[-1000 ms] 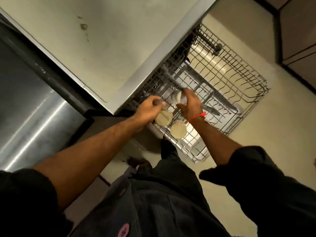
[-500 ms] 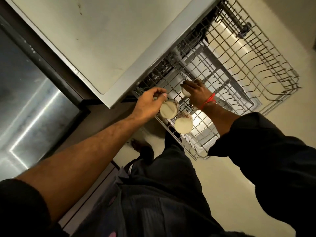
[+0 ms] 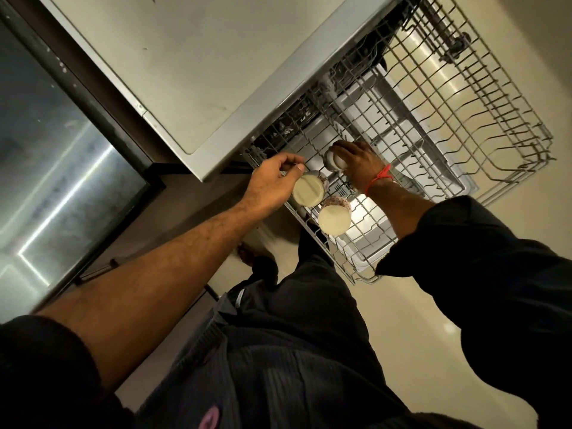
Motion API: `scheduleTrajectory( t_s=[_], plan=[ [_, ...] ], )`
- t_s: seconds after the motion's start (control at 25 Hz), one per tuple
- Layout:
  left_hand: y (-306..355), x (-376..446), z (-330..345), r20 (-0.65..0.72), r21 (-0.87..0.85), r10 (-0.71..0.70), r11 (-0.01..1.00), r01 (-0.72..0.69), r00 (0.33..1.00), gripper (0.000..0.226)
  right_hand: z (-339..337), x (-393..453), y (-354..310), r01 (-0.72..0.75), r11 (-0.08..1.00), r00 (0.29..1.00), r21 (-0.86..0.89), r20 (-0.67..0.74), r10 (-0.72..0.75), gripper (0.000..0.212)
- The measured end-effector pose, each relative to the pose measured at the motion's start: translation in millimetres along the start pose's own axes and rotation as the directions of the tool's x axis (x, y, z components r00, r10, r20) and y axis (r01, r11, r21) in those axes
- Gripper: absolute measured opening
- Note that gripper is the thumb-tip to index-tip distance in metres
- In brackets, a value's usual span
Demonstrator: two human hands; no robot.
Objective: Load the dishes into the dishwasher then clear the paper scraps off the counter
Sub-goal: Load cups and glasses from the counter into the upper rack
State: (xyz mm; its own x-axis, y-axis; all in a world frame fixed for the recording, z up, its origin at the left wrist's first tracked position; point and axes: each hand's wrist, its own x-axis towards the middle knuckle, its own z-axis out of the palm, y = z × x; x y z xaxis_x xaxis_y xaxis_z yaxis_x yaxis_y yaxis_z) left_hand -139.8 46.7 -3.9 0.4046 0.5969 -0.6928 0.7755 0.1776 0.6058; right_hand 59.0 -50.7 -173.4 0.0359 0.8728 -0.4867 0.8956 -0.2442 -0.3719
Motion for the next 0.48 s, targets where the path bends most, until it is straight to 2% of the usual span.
scheduleTrajectory(
  t_s=[0.16, 0.28, 0.48],
  plan=[
    [-3.1, 0.5, 0.0, -0.016, -0.006, -0.001, 1.000, 0.001, 1.000, 0.025, 3.1, -9.4, 4.6, 0.010, 0.997, 0.982, 0.076, -0.190, 0.005, 0.073],
    [-7.1, -1.5, 3.1, -0.020, -0.009, 0.006, 1.000, -0.006, 1.000, 0.024, 3.2, -16.0, 6.8, -0.019, 0.998, 0.970, 0.068, -0.242, 0.035, 0.073],
    [-11.9, -5.5, 11.8, -0.025, -0.041, 0.011, 0.999, -0.012, 1.000, 0.023, 4.5, -2.3, 5.0, -0.040, 0.998, 0.999, -0.051, -0.022, 0.038, 0.090]
  ],
)
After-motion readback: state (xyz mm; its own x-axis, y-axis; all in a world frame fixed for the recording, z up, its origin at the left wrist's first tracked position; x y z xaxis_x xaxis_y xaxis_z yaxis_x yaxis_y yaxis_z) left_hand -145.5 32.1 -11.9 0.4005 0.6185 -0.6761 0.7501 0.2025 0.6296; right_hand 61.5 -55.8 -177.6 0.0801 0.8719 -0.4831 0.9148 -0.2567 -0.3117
